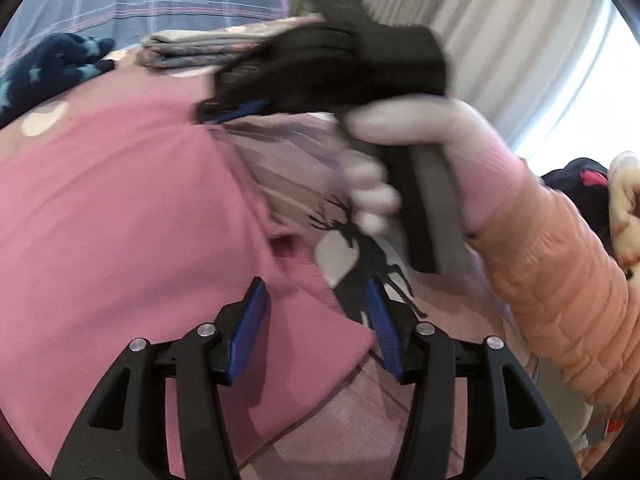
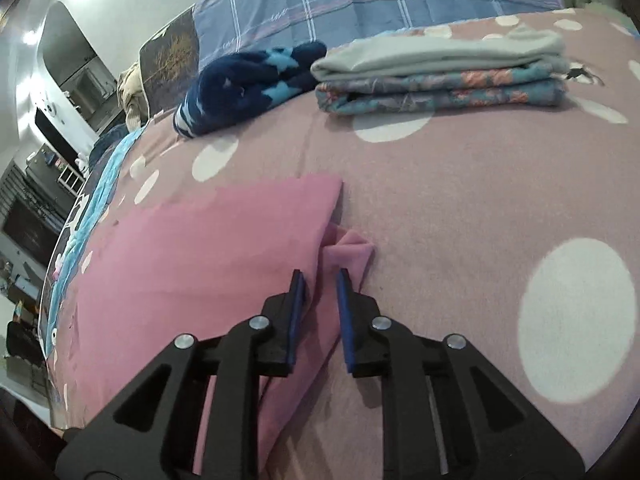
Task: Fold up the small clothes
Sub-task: 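Open the right gripper and hold both tools above the folded shirt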
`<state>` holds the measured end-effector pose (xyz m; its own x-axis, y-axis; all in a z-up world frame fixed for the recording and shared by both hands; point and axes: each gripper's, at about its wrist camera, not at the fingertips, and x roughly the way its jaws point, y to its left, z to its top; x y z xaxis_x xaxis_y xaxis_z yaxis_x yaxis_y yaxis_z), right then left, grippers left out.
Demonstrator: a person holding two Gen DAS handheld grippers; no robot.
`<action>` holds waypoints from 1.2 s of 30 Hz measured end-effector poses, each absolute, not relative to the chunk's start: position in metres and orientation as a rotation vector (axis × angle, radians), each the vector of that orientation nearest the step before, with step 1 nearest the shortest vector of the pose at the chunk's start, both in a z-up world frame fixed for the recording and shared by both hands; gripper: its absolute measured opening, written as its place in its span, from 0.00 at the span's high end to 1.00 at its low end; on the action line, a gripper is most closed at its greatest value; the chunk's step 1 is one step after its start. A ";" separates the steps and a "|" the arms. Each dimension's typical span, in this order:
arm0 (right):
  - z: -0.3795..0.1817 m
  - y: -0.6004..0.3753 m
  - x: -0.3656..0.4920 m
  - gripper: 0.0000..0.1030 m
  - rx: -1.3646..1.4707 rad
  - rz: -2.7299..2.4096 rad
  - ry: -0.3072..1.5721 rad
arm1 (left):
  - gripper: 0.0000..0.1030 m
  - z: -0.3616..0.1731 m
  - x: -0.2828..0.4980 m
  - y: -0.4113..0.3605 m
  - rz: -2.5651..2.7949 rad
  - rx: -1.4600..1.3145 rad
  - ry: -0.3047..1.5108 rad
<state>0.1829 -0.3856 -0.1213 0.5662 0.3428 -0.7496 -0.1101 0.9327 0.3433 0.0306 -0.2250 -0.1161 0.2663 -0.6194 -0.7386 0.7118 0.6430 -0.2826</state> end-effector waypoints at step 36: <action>-0.061 -0.093 -0.023 0.52 -0.371 0.361 0.640 | 0.29 -0.060 0.039 0.150 -0.159 -0.223 0.712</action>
